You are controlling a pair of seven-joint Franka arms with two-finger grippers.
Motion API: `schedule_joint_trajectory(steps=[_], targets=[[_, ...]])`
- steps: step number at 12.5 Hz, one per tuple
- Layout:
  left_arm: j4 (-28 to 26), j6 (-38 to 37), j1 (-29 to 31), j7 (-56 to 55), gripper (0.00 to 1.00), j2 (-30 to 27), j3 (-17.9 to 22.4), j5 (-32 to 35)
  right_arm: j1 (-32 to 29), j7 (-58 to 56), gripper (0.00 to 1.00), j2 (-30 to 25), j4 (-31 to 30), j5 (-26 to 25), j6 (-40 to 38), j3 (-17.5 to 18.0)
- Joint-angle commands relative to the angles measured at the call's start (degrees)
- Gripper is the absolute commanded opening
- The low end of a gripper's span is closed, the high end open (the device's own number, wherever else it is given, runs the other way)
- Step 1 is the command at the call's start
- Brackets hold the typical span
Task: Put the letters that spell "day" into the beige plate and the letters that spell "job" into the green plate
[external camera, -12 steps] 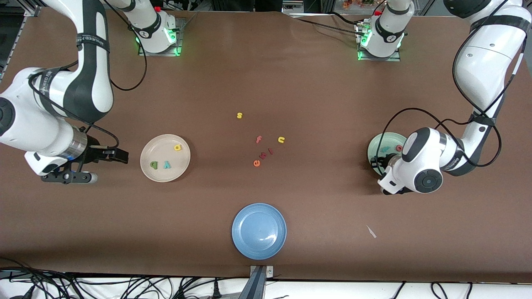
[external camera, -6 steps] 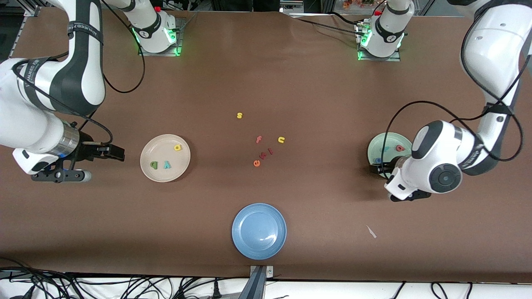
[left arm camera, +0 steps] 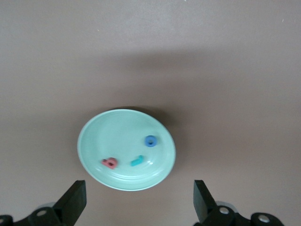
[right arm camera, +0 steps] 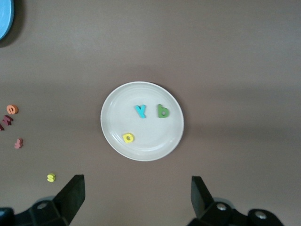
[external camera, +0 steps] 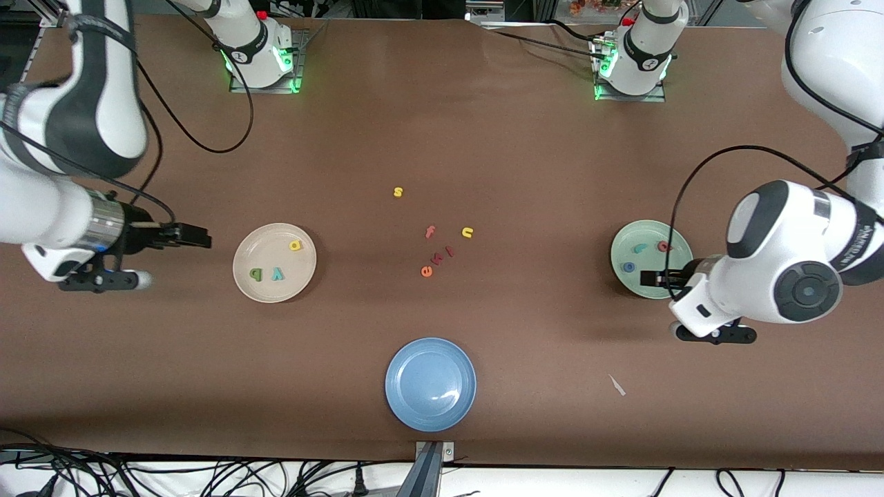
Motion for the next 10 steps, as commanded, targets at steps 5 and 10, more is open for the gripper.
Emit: schedule_joint_trajectory(steps=[5, 10], targets=[[8.33, -4.76, -0.75, 13.84, 1.00, -1.24, 2.65, -0.16, -17.26, 5.51, 1.00, -12.18, -6.52, -14.02, 1.17, 20.94], [10.81, -3.01, -14.10, 14.20, 1.00, -7.21, 28.56, -21.47, -17.53, 7.37, 1.00, -17.54, -5.56, -14.02, -4.90, 20.94]])
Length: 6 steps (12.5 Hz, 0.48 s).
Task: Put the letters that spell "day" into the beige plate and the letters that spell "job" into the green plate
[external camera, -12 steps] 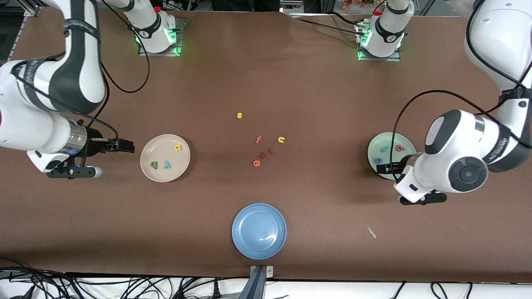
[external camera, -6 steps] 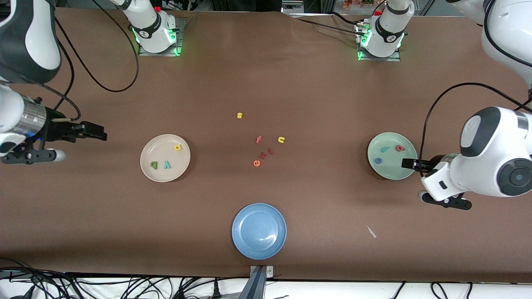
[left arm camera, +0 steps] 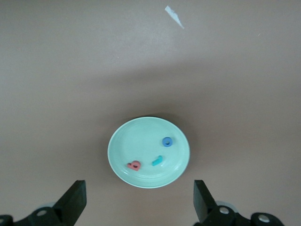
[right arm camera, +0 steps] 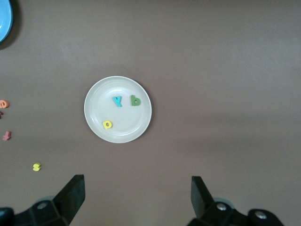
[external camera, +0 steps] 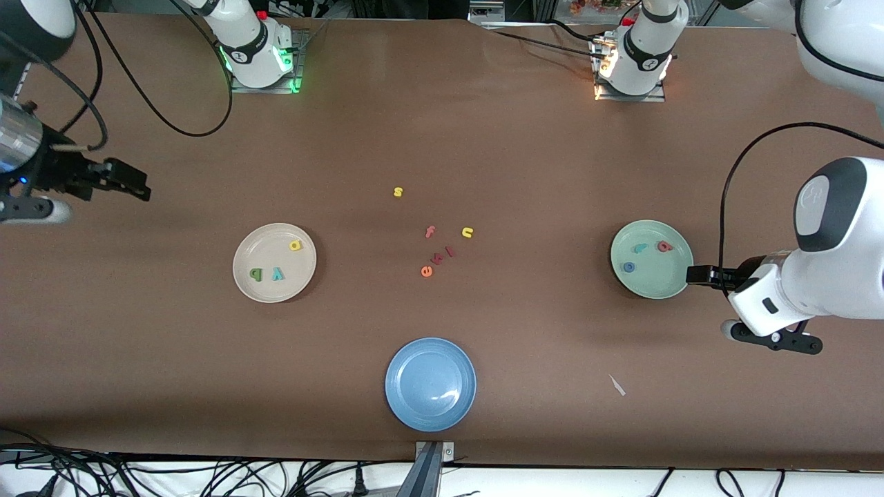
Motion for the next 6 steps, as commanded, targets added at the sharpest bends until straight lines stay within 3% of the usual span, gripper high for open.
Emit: schedule_joint_trajectory(steps=[1, 4, 6], targets=[[-1.76, 2.83, -3.21, 1.11, 0.99, -5.15, 9.15, -9.73, -1.02, 1.25, 1.00, -3.48, -1.92, -0.68, -1.16, 1.03], [-17.71, 14.06, -2.86, 0.85, 0.98, -14.01, 9.25, -9.49, -0.76, 1.34, 1.00, -3.66, -2.01, -0.42, -2.30, 0.86], [-22.77, 17.52, -2.25, 0.93, 0.93, -15.62, 9.08, -8.61, -0.67, 1.34, 1.00, -3.57, -1.75, -0.24, -2.39, 1.03]])
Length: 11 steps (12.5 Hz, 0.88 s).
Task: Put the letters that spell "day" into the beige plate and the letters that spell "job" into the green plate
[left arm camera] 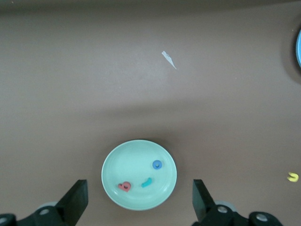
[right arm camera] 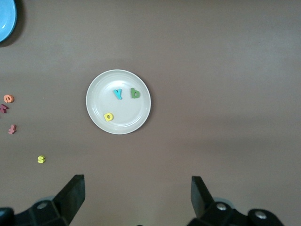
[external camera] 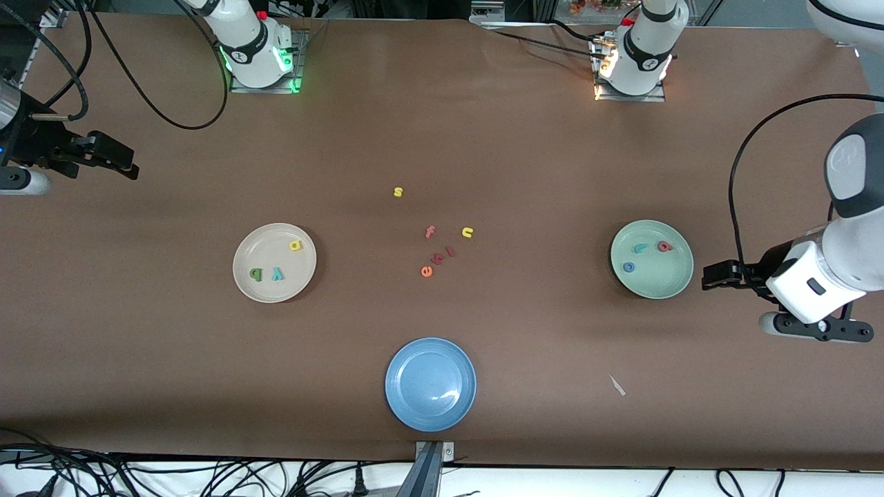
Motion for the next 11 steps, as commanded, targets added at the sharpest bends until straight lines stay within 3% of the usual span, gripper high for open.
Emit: schedule_joint_trajectory(steps=[1, 3, 11], targets=[[-9.77, 4.18, 0.42, 0.93, 0.95, -5.14, 0.43, 0.23, -0.54, 0.72, 1.00, -1.26, -1.13, -0.07, -0.75, 1.06], [-9.51, 4.18, 0.59, 1.45, 1.00, -5.05, 0.43, 0.16, -0.54, 0.63, 1.00, -1.44, -0.96, -0.07, -1.54, 1.07], [-9.68, 3.04, 0.85, 1.80, 1.00, -4.87, 0.60, 0.51, -0.19, -0.43, 1.00, -0.21, 3.35, -0.07, -3.30, 1.24]])
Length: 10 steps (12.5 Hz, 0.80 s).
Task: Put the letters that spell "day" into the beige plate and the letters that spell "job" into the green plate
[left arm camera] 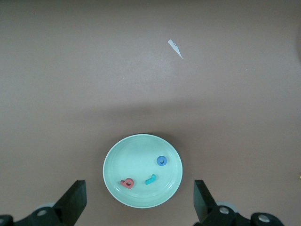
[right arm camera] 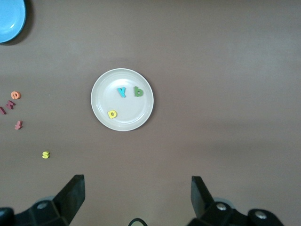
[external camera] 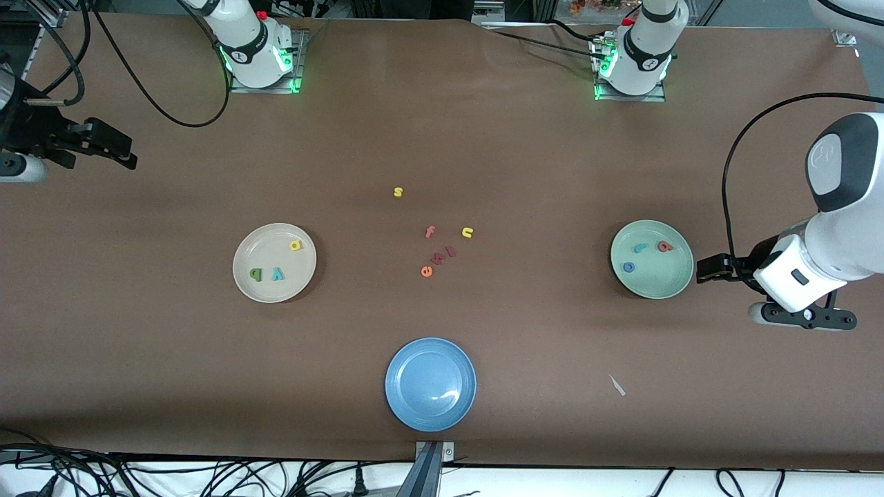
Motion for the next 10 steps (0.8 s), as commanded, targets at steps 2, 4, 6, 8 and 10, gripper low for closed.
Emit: schedule_joint_trajectory(steps=[2, 4, 6, 8, 10], targets=[[-1.90, -0.34, 0.75, 1.76, 1.00, -1.60, 0.20, 0.56, -0.38, -0.63, 1.00, 0.49, 1.14, -0.25, -0.80, 0.49], [-1.99, -0.34, 2.59, 4.73, 1.00, -1.60, 0.20, -0.04, -0.38, -0.63, 1.00, 1.11, 1.23, -0.43, -0.54, 0.49], [-2.08, -0.34, 3.12, 5.54, 1.00, -1.61, 0.20, -0.23, -0.64, -0.71, 1.00, 1.37, 1.15, -0.60, -0.54, 0.32], [-2.43, -0.34, 3.03, 5.54, 1.00, -1.69, 0.11, -0.23, -0.82, -2.20, 1.00, 1.72, 1.15, -0.69, -0.54, 0.23], [-3.57, -0.34, 3.03, 5.54, 1.00, -2.13, -0.06, -0.23, -0.91, -2.30, 1.00, 1.81, 1.15, -0.78, -0.54, 0.23]])
